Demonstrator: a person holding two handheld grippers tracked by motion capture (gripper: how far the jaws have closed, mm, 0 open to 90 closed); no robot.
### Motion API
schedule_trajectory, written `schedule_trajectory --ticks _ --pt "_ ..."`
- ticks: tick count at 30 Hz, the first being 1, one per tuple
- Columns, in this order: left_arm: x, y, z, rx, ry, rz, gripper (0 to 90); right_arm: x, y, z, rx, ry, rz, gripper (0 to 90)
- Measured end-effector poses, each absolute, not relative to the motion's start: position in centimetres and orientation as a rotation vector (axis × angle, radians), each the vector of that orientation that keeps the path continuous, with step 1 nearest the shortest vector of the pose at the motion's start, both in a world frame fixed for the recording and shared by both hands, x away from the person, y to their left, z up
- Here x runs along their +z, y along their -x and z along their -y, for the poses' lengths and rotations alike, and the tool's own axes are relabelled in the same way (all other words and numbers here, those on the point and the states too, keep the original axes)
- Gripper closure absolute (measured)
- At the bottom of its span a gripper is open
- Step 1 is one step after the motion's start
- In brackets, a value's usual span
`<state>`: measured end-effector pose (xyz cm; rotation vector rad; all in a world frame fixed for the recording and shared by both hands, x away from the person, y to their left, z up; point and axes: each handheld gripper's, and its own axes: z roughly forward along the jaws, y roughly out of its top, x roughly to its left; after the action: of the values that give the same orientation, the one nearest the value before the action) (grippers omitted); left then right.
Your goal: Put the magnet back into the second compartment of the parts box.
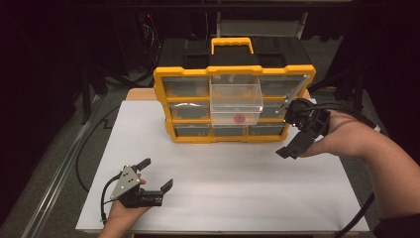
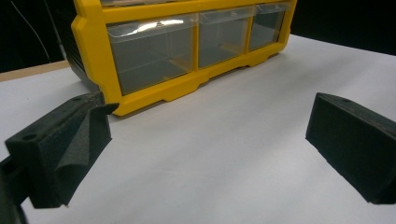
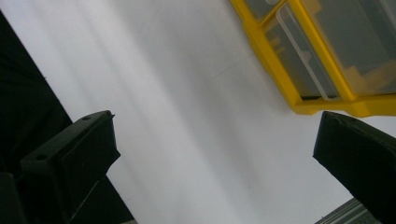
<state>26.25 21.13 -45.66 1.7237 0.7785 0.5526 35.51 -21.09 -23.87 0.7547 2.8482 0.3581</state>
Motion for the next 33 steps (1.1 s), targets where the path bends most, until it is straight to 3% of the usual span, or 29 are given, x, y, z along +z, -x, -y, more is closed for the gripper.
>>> schedule_trajectory --ticks 33 --pt "-45.6 -26.3 -21.2 0.551 -1.723 -0.775 1.3 -36.2 -36.4 21.0 0.269 -0.806 -2.895 0.2"
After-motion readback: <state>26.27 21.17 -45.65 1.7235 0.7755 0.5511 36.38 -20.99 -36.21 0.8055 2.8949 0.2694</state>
